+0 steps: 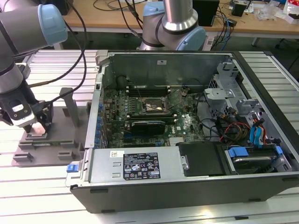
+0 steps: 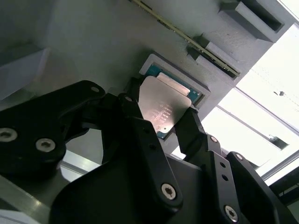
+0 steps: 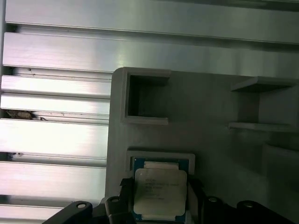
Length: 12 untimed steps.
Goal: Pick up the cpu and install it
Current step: 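Pick up the cpu and move it towards the insertion slot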
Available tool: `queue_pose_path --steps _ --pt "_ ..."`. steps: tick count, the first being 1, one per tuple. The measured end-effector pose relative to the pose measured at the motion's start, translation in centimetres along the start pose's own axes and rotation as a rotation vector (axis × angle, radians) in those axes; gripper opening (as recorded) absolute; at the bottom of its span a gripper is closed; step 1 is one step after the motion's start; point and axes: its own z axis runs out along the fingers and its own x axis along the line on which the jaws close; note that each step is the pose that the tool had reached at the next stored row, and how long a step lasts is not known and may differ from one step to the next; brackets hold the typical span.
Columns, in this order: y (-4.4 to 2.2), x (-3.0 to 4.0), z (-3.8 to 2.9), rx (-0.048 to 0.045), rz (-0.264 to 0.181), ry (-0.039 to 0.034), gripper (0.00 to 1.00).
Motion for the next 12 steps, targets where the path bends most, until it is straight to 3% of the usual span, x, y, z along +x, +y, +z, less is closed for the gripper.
queue_pose_path --steps 8,12 --pt "0.0 -0.04 -0.13 -0.0001 0.0 0.0011 0.55" --pt "0.01 -0.06 -0.5 -0.0003 0.0 0.001 0.55"
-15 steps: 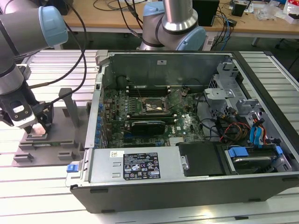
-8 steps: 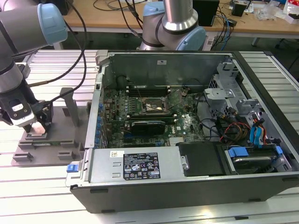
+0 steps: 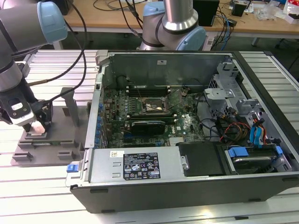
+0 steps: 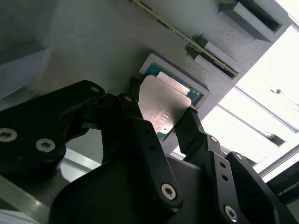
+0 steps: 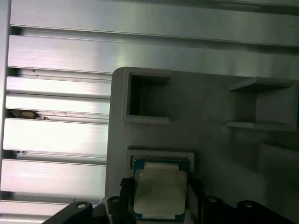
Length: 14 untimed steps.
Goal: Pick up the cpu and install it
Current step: 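Pick up the cpu and move it towards the insertion slot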
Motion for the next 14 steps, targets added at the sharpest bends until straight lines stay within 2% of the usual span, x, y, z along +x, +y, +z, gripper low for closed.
queue_pose_path --steps 2,4,8,14 --pt "0.0 -0.06 -0.28 -0.0001 0.0 0.0016 0.55" --pt "0.0 -0.16 -0.16 -0.0019 0.0 0.0046 0.55" --pt "0.68 -0.26 -0.13 -0.0013 0.0 0.0043 0.55" --pt "0.7 -0.23 -0.14 -0.0012 0.0 0.0044 0.54"
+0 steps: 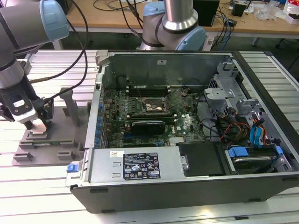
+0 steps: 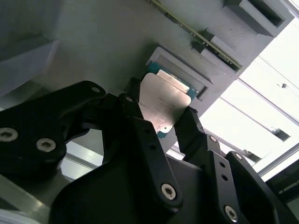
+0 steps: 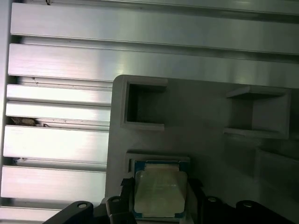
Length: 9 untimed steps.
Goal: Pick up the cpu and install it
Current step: 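Pick up the cpu and move it towards the insertion slot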
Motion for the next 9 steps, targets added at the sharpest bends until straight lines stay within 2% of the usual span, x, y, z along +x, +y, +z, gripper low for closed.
queue_pose_path --steps 4,9 --pt "0.0 0.01 -0.01 0.0012 0.0 0.0001 0.54" --pt "0.01 -0.01 -0.62 0.0026 0.0 -0.0002 0.54"
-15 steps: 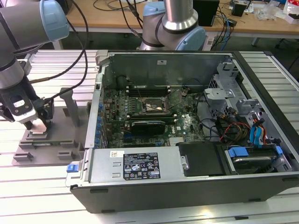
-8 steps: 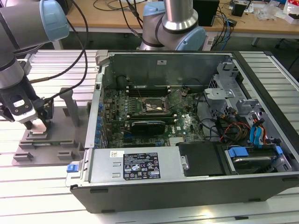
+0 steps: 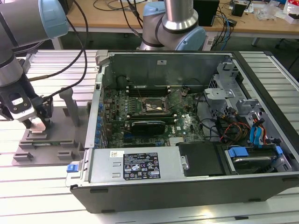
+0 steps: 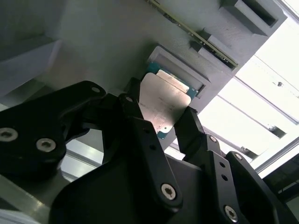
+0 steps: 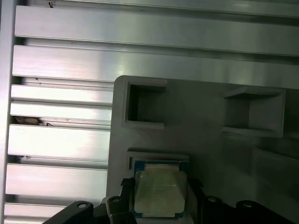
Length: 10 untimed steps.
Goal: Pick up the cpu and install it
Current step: 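Pick up the cpu and move it towards the insertion slot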
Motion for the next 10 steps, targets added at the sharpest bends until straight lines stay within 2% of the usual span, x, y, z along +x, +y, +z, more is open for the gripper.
queue_pose_path --steps 5,10 --pt "0.0 0.0 -0.43 0.0015 0.0 0.0003 0.54" --pt "-0.01 -0.01 -1.14 0.0032 0.0 0.0005 0.54"
